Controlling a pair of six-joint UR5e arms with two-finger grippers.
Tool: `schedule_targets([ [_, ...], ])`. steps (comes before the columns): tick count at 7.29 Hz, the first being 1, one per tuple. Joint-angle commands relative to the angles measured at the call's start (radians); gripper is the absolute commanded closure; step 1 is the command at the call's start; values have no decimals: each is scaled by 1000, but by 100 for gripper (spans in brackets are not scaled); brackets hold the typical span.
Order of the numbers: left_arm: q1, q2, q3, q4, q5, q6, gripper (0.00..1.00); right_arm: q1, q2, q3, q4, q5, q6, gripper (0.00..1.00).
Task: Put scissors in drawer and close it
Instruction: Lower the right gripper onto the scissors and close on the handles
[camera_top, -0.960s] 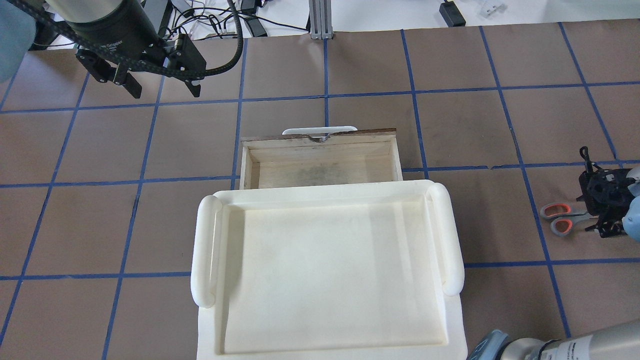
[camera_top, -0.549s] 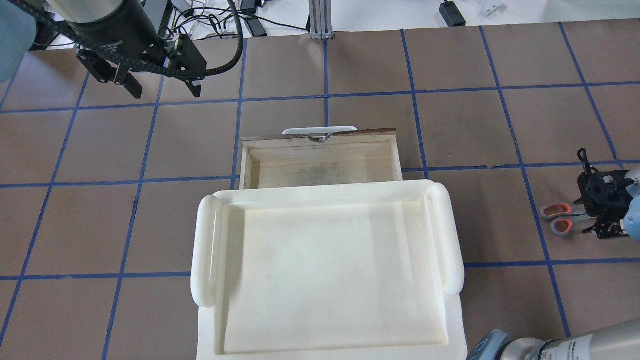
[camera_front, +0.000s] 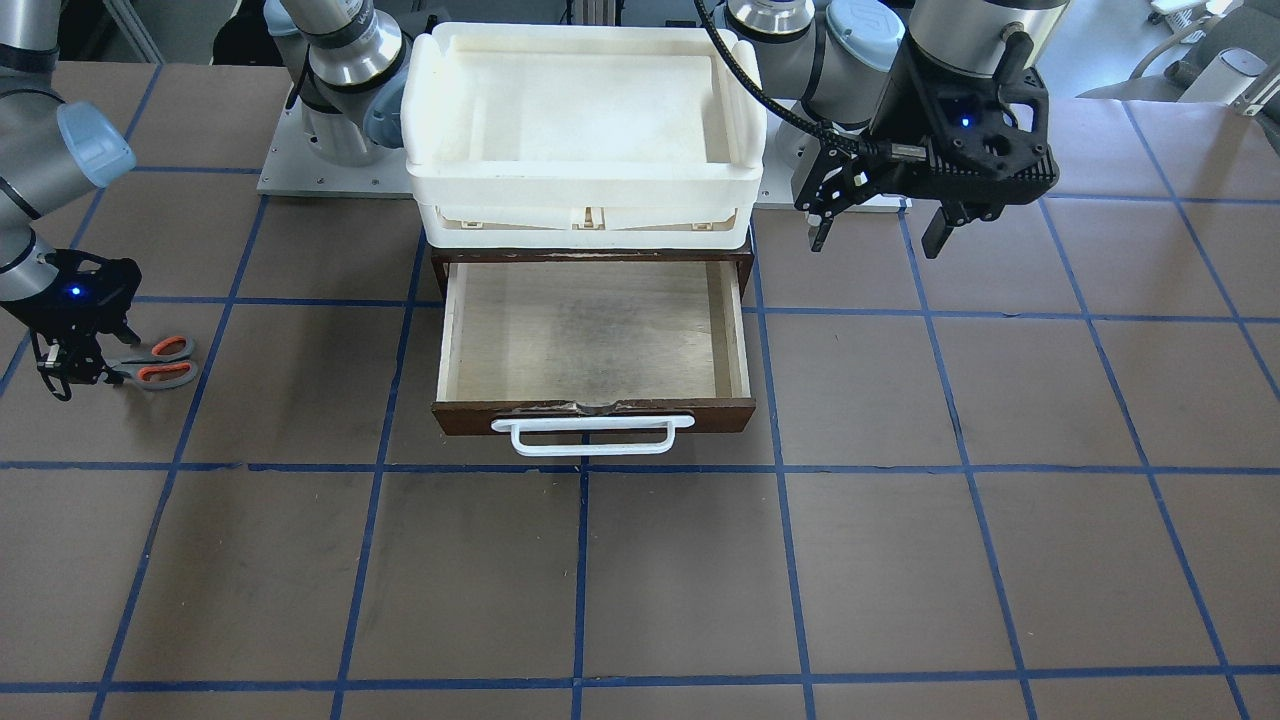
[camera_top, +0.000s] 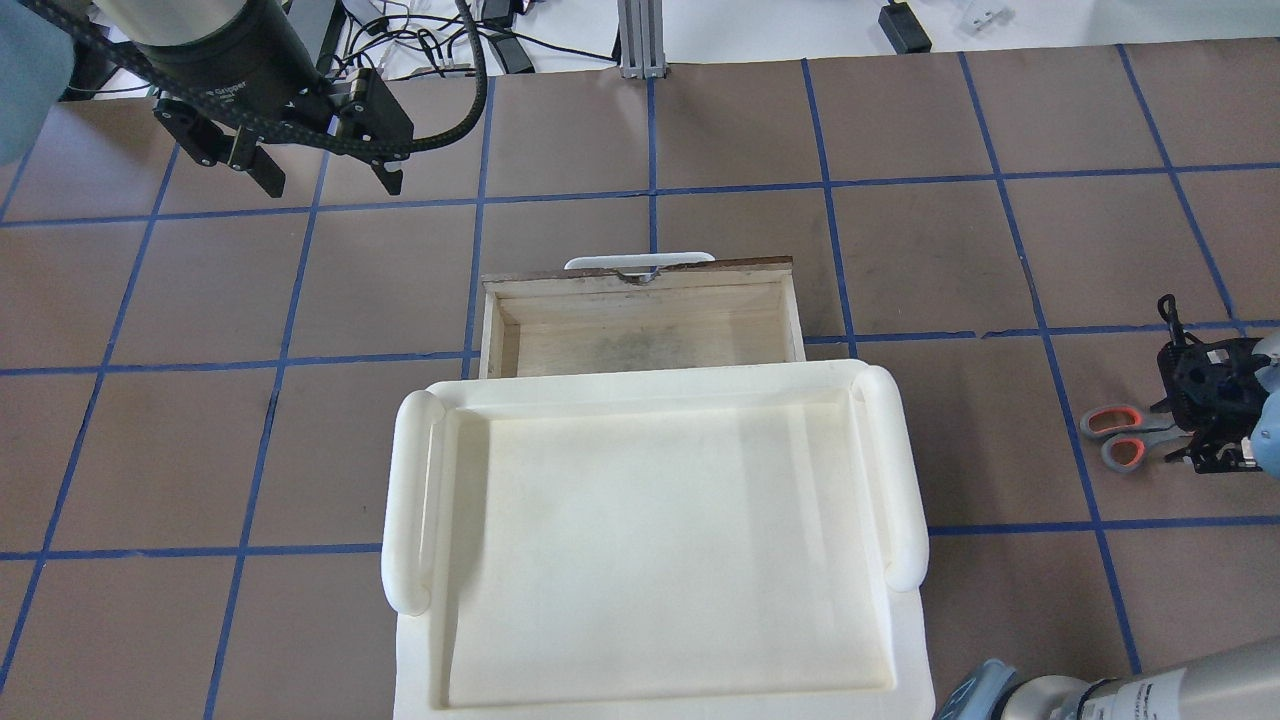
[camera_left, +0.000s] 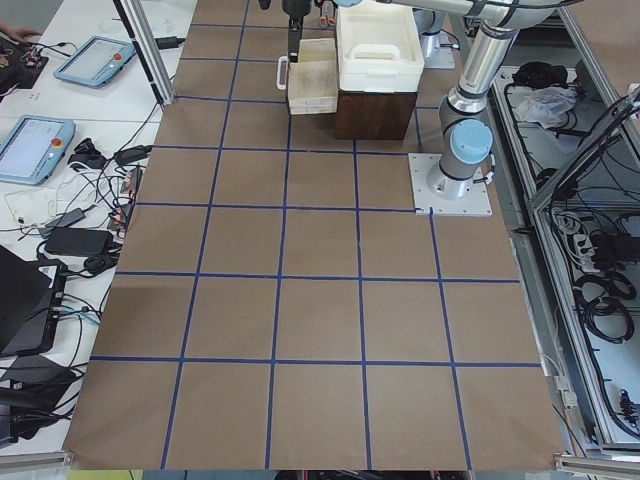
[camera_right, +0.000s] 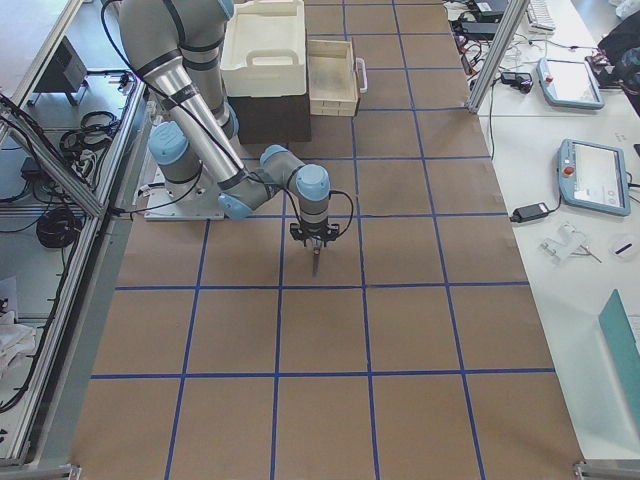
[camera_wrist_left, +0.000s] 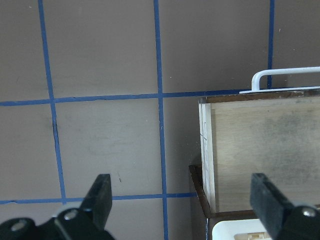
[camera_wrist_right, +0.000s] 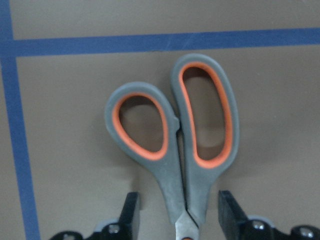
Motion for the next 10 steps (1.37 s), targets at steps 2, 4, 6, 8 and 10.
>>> schedule_targets([
  [2,0,-2,0,0,0,0,0,0,0,-3,0,-2,3,51],
  [4,0,0,0,0,0,0,0,0,0,-3,1,-2,7,51],
  [6,0,0,0,0,3,3,0,0,0,-3,19,-2,8,51],
  [8,0,0,0,0,3,3,0,0,0,-5,19,-2,7,51],
  [10,0,-2,0,0,3,3,0,0,0,-5,19,-2,4,60],
])
